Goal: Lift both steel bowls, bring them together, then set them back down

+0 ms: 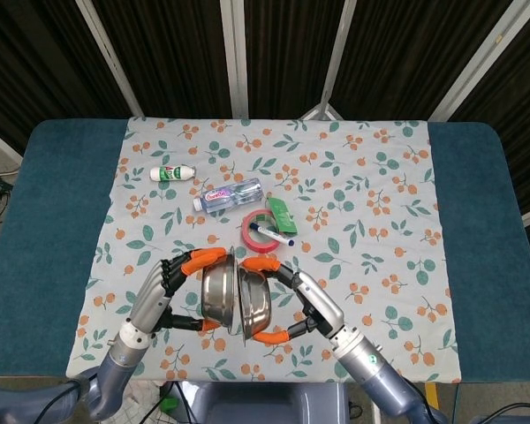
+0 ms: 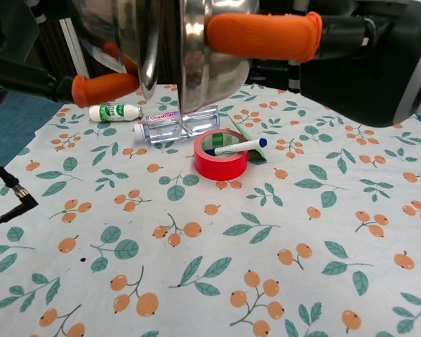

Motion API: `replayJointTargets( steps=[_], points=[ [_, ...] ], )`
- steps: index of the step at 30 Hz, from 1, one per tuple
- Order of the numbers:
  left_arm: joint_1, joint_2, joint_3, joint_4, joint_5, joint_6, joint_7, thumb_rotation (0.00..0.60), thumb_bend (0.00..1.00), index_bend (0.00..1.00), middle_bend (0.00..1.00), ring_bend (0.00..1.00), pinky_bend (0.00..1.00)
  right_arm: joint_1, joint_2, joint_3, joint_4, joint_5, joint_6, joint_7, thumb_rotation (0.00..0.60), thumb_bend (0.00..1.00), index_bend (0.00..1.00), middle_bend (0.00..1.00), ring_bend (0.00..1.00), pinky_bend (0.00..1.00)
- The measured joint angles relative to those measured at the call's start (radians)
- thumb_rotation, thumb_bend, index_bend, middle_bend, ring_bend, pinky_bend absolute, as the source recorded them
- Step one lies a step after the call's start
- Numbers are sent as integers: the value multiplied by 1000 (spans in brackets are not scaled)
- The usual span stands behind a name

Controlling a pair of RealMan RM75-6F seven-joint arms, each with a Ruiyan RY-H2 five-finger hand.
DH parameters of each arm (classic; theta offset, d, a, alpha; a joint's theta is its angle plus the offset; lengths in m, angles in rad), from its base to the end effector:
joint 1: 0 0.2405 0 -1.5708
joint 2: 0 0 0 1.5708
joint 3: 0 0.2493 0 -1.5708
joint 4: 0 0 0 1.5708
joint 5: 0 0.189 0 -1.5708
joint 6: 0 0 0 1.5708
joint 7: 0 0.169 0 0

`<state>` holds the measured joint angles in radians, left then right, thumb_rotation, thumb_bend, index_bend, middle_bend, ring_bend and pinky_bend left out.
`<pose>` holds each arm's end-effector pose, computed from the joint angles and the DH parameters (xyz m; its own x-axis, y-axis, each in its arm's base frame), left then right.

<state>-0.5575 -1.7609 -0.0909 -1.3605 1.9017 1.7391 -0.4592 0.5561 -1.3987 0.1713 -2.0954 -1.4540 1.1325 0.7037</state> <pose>-0.0759 0.2502 0.0464 -0.4264 0.1653 0.8893 0.5090 -0.7689 0.3870 -0.0419 -0.2495 0.0613 -0.6343 -0.6281 0.4507 -0.5232 -0.0804 -0.8484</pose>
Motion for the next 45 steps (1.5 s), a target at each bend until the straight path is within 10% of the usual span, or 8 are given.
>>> replayJointTargets(
  steps=[16,45],
  points=[
    [63,137,28,-24,5,81,16,600,0,151,186,254,428,-43,142,43,52,-22,40,187,600,66,554,331,510,204],
    [1,-93,-2,169,-6,112,-142,600,0,169,192,247,424,-8,5,15,-27,-27,22,8,600,69,565,331,510,204]
  ],
)
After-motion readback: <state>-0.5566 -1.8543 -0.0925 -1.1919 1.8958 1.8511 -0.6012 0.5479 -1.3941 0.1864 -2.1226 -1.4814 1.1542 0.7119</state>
